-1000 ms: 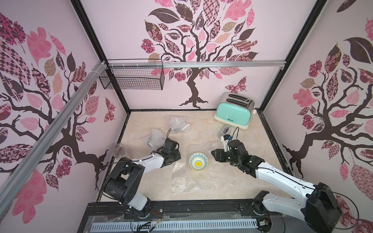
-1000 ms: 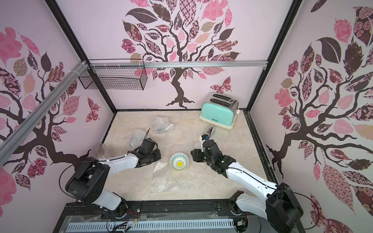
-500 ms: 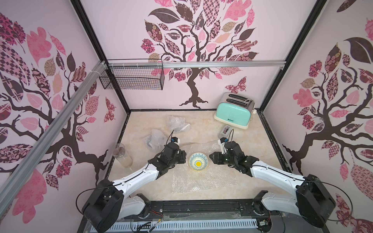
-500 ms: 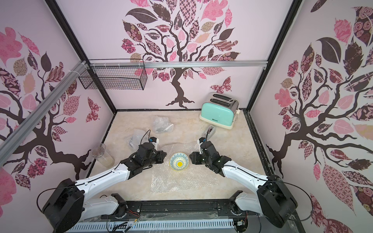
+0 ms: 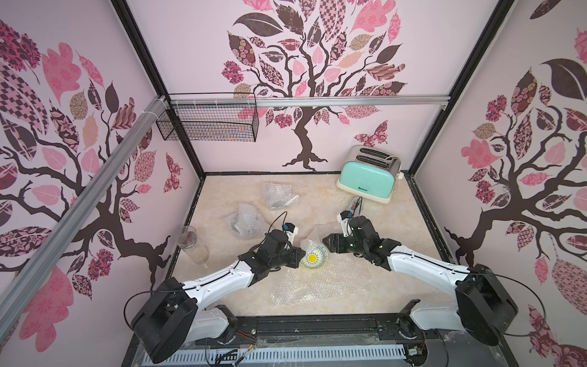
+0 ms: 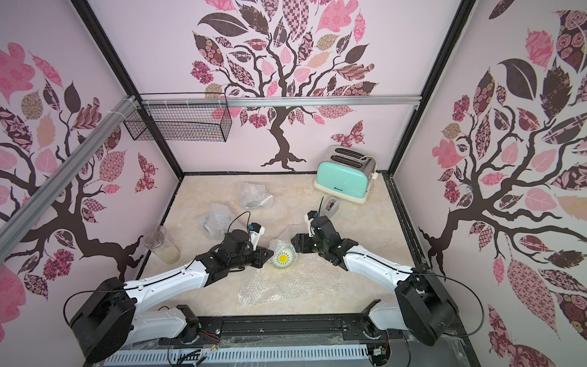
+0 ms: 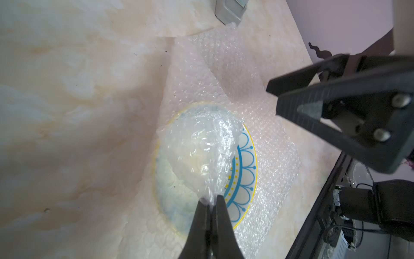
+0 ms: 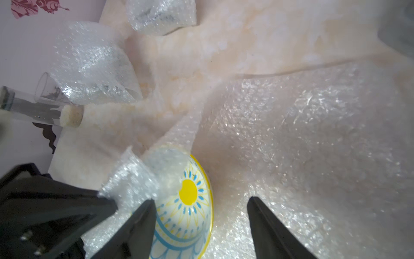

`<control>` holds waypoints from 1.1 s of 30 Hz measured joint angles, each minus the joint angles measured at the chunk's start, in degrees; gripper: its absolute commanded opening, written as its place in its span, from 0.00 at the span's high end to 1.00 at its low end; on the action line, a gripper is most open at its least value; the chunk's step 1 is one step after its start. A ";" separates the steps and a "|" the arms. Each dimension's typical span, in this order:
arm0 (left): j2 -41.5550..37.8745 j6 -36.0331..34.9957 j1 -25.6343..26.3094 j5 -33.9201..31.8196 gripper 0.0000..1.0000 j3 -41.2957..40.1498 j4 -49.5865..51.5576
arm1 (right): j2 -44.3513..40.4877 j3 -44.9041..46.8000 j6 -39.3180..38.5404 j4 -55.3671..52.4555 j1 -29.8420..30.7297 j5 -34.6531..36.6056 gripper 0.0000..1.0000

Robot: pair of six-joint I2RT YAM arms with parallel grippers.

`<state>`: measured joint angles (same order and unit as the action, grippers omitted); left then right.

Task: Wrap bowls in bubble wrap
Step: Wrap the bowl in bubble wrap.

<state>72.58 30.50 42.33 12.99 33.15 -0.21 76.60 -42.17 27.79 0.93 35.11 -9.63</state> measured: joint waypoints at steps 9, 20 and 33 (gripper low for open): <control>0.02 -1.64 0.57 1.51 0.89 0.02 0.76 | 8.81 -9.20 -3.78 -2.19 -0.07 -0.66 0.25; 1.60 -3.54 2.21 1.99 0.83 1.68 2.49 | 13.97 -8.76 -7.69 -6.16 0.17 -6.14 0.24; -0.31 -4.48 3.10 -1.25 0.40 4.28 8.90 | 17.55 -8.33 -10.71 -9.07 0.83 -5.16 0.31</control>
<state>72.27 26.02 45.43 11.75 37.43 8.69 94.15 -50.50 17.08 -8.14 35.94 -14.79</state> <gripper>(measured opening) 0.561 0.694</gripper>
